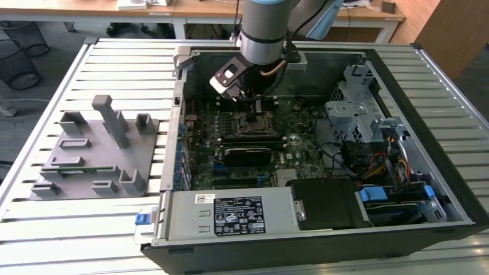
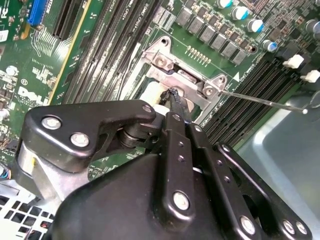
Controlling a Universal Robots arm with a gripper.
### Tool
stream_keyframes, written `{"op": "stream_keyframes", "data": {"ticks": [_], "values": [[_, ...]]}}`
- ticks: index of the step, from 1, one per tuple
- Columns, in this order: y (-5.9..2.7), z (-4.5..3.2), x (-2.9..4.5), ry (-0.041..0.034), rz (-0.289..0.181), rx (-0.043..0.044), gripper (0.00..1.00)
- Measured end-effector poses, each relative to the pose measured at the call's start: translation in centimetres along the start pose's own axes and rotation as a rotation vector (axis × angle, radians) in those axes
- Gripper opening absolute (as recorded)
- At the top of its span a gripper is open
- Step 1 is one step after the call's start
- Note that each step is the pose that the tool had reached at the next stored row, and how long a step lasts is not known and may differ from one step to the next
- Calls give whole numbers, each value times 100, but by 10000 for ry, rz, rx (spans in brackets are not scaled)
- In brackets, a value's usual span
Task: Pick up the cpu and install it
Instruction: 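Install the first cpu locking lever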
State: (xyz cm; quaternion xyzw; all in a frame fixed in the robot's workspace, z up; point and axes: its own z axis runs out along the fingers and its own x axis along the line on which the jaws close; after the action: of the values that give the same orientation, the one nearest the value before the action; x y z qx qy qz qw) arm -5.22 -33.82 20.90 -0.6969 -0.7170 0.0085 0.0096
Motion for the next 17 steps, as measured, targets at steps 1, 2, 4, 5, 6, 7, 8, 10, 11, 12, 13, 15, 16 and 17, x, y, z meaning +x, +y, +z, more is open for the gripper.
{"op": "stream_keyframes", "data": {"ticks": [1,2,4,5,6,7,8,10,11,12,13,15,16,17], "values": [[6,0,0,0,0,0,11],[10,0,0,1,0,0,11],[14,0,0,1,1,0,11],[14,0,0,1,2,0,11],[14,0,0,1,2,-1,11],[14,-5,0,-2,1,2,11],[14,-15,0,-3,0,2,11],[13,-41,0,2,0,-1,11],[13,-59,0,2,-2,-1,11],[12,-80,0,1,-6,-1,11],[12,-103,0,0,-10,0,11],[10,-156,0,-1,-14,0,11],[10,-182,0,-2,-16,0,11],[9,-215,0,-1,-16,-1,11]]}}
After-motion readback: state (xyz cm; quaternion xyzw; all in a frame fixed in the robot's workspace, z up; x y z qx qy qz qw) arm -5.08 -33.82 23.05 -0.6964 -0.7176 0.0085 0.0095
